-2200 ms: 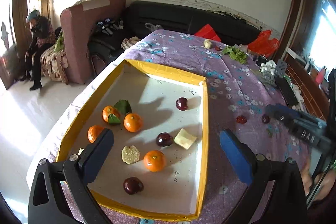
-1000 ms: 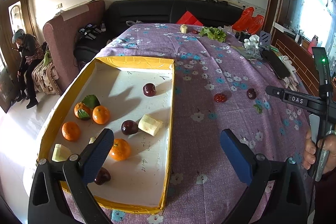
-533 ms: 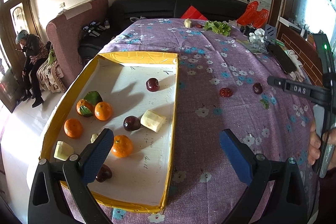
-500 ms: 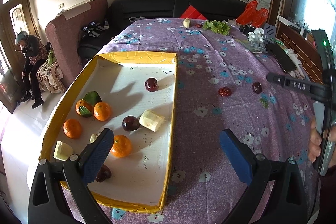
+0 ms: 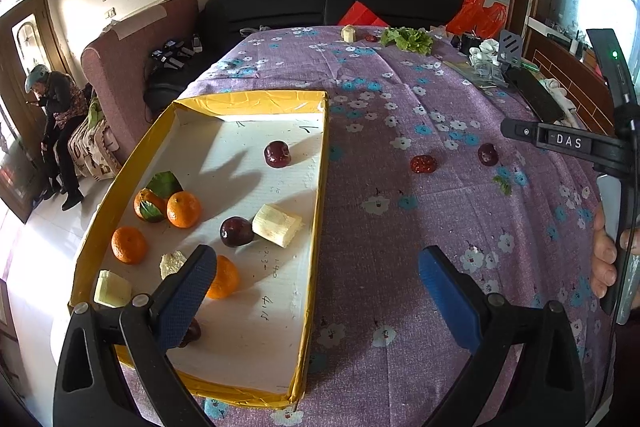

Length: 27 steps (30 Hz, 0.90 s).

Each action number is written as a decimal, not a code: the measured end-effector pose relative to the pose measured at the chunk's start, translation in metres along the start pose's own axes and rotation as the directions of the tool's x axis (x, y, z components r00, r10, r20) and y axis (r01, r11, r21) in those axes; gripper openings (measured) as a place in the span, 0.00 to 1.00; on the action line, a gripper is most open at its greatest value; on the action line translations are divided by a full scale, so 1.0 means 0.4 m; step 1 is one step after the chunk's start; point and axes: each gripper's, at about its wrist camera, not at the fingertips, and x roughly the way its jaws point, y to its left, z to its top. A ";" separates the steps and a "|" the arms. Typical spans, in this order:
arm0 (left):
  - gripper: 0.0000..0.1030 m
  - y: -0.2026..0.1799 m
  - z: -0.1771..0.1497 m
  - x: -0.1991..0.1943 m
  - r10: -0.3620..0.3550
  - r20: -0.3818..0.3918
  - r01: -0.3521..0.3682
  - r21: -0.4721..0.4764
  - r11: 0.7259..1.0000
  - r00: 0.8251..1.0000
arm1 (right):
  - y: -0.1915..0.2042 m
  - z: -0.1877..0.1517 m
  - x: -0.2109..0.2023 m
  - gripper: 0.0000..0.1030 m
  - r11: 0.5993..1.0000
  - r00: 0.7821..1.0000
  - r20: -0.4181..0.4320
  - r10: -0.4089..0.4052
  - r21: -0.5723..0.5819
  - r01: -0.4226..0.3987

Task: Organize fruits
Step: 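Move both open tools back over the remaining dark plum and red date, then grasp the dark plum with the right tool while the left tool grasps the red date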

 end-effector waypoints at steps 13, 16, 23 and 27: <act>0.98 0.007 0.004 0.017 -0.056 -0.024 0.055 -0.048 0.997 0.998 | -0.074 0.004 0.034 0.61 0.997 1.000 -0.015 -0.025 0.071 0.026; 0.98 0.002 0.005 0.015 -0.066 -0.022 0.065 -0.046 0.997 0.998 | -0.077 0.003 0.073 0.61 0.997 0.999 -0.038 -0.033 0.075 0.035; 0.97 -0.013 0.017 0.007 -0.095 -0.002 0.095 -0.029 0.995 0.995 | -0.042 -0.010 0.146 0.61 0.997 0.996 -0.054 -0.069 0.014 0.070; 0.64 -0.039 0.051 0.023 -0.103 -0.011 0.103 0.009 0.995 0.995 | -0.030 -0.015 0.168 0.60 0.998 0.996 -0.062 -0.067 -0.015 0.066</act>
